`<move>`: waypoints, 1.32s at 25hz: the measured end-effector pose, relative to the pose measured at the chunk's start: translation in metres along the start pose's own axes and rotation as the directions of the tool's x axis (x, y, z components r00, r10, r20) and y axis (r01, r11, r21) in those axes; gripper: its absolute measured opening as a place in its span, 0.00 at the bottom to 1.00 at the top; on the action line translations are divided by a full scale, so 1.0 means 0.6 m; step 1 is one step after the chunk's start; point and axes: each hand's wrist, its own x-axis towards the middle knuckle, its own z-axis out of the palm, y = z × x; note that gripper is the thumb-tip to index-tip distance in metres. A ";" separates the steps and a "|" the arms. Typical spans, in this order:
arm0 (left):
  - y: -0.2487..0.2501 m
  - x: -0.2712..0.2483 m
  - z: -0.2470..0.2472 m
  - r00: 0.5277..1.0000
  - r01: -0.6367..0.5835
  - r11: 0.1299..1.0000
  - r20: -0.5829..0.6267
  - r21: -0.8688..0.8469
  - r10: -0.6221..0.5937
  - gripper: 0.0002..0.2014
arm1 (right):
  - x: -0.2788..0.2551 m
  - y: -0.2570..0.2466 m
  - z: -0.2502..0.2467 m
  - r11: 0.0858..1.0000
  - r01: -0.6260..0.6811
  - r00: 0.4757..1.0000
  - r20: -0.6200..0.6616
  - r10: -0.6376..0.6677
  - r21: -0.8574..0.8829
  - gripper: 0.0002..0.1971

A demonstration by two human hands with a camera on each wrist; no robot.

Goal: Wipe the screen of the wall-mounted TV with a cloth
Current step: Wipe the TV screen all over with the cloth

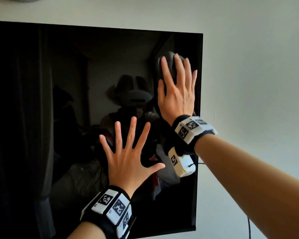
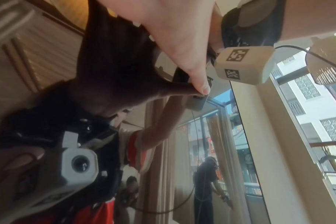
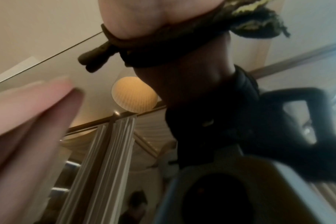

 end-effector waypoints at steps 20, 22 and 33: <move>0.003 0.000 -0.002 1.000 -0.013 1.000 -0.028 -0.023 0.012 0.62 | 0.052 0.002 0.000 0.990 -0.140 0.988 -0.072 0.139 -0.014 0.26; 0.003 0.000 -0.003 1.000 -0.014 1.000 -0.023 -0.025 0.014 0.61 | 0.030 -0.003 0.004 1.000 0.003 1.000 -0.012 -0.003 -0.023 0.25; -0.026 0.144 -0.085 0.989 -0.027 1.000 -0.145 -0.002 0.027 0.65 | 0.092 0.018 -0.002 0.995 -0.095 0.995 -0.029 0.095 -0.004 0.26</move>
